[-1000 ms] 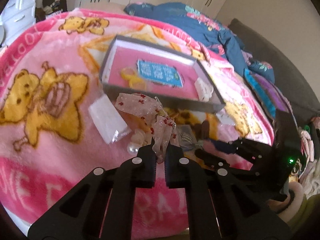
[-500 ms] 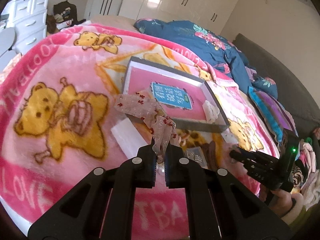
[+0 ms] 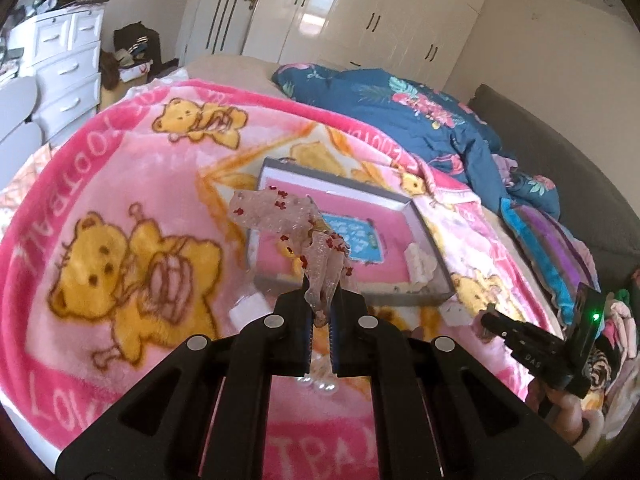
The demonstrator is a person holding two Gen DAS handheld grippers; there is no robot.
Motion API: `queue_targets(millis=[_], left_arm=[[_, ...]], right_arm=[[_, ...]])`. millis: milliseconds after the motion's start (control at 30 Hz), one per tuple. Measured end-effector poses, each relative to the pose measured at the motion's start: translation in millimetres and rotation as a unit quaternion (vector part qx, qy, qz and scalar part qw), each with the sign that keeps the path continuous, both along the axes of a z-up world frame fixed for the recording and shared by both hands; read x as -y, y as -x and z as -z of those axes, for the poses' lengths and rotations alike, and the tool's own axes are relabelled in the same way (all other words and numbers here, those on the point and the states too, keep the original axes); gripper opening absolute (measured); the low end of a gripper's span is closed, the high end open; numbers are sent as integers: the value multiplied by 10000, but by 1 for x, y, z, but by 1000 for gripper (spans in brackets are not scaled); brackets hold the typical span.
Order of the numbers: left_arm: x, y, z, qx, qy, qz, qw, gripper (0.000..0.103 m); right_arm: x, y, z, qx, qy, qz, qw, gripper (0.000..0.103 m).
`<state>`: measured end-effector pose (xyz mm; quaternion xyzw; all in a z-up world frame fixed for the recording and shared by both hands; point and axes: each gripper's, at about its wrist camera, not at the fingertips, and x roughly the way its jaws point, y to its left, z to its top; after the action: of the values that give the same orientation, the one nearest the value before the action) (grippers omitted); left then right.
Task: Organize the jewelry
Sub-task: 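Carry the scrunchie into the box with the left tool while the right carries the hairpin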
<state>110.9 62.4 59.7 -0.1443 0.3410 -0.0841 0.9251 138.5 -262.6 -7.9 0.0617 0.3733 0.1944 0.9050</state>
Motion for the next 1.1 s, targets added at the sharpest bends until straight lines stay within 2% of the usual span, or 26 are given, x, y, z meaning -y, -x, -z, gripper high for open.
queue_targets(millis=[433, 667, 867, 1100], left_arm=[[37, -33, -28, 230, -52, 390, 9990, 1], [56, -50, -32, 245, -103, 631, 9977, 1], [69, -68, -28, 222, -172, 820, 9962, 1], [69, -92, -8, 70, 44, 1010, 9949, 1]], right_arm=[[-5, -6, -19, 186, -202, 40, 9996, 24], [-7, -14, -29, 303, -287, 84, 9991, 24], [-10, -23, -36, 409, -315, 109, 9986, 24], [-13, -40, -41, 489, -263, 179, 9983, 24]])
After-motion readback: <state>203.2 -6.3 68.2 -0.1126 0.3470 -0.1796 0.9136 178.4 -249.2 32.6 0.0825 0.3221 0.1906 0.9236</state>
